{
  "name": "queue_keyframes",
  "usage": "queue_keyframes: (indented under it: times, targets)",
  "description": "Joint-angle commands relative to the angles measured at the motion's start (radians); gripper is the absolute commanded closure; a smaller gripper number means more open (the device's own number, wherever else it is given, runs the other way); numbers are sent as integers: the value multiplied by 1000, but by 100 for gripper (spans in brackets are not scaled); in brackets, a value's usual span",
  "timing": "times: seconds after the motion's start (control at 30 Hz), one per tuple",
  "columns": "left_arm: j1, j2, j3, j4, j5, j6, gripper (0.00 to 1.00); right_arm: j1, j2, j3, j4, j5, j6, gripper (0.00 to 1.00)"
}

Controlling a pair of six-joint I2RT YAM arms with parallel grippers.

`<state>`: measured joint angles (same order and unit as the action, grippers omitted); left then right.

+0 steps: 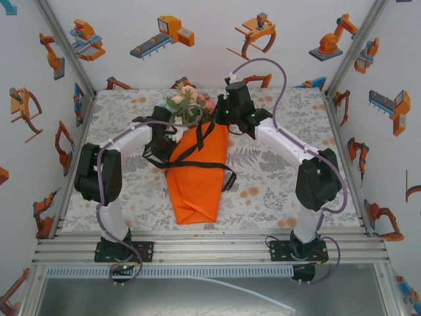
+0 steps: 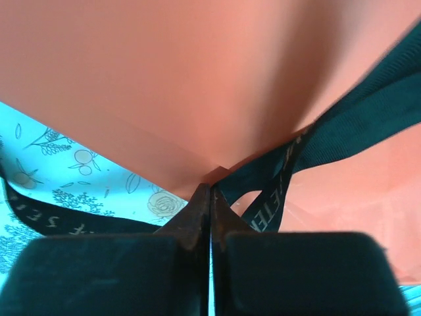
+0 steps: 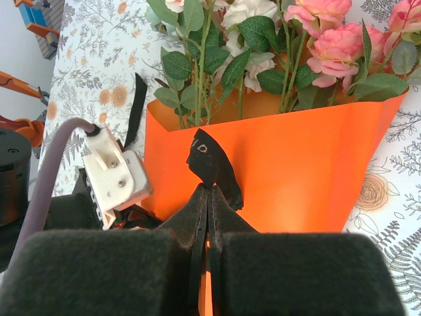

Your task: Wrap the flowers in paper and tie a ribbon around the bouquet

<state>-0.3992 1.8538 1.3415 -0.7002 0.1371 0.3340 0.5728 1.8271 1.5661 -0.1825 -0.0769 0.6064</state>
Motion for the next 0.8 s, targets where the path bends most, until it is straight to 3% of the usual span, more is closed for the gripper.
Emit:
queue_keyframes:
  times: [0.0,0.1,0.3,0.47,0.57,0.63,0.77]
  targets:
    - [-2,-68,3,-13,19,-5,100,4,-16,26,-15,16,11,100]
    - [-4,-139,-3,37,7,-23,100,5,-19,44,-28,22,16,100]
    - [-52,-278,-55,177,132,-50,100,40,-23,87,-18,-31,12,100]
    - [-78,-322,-119,275,178,-99,100,47,-29,135,-3,-67,137,100]
    - [-83,-347,-160,320,188,-119,100,45,-29,149,-3,2,193,100]
    - [-83,-373,-178,343,200,-131,100,43,9,167,-32,68,192,100]
    - [-83,-430,-206,376,209,-140,100,38,137,209,-105,42,145,97]
